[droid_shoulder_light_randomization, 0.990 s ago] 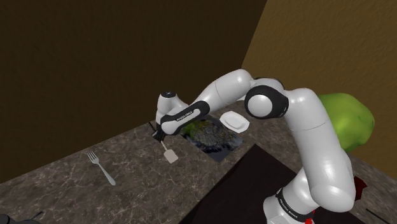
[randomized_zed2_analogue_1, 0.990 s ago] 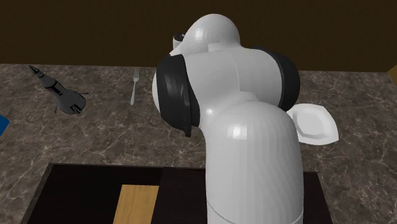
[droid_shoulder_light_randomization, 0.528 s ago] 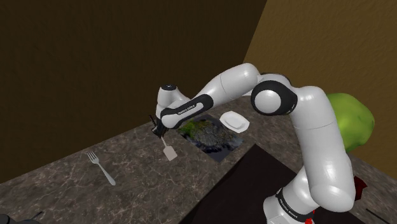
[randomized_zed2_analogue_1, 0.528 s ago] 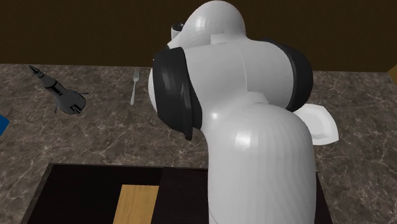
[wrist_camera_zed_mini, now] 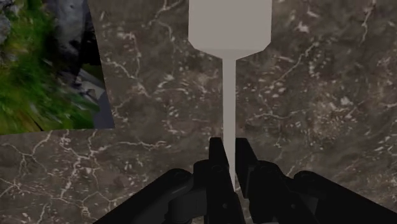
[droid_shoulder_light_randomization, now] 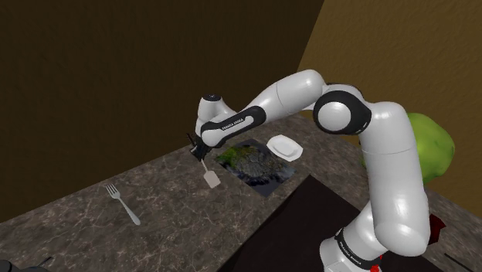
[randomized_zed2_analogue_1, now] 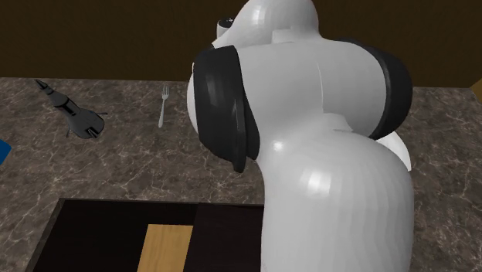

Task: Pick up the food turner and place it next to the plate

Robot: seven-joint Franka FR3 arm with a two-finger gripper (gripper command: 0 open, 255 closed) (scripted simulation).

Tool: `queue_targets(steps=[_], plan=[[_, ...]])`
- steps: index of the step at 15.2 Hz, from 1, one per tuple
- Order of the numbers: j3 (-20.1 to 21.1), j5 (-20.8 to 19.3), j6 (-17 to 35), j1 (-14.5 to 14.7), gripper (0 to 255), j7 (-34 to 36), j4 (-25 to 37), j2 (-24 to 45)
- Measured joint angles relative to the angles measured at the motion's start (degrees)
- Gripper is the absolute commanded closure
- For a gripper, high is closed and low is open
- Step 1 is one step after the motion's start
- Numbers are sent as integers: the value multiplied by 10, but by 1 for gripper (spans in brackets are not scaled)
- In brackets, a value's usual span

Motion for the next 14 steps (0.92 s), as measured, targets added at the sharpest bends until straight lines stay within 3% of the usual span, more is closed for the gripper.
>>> queue_targets(steps=[7, 14], plan=[[-3, 10, 13, -72, 255, -79, -19, -8], [-6, 21, 3, -149, 255, -169, 5, 6]])
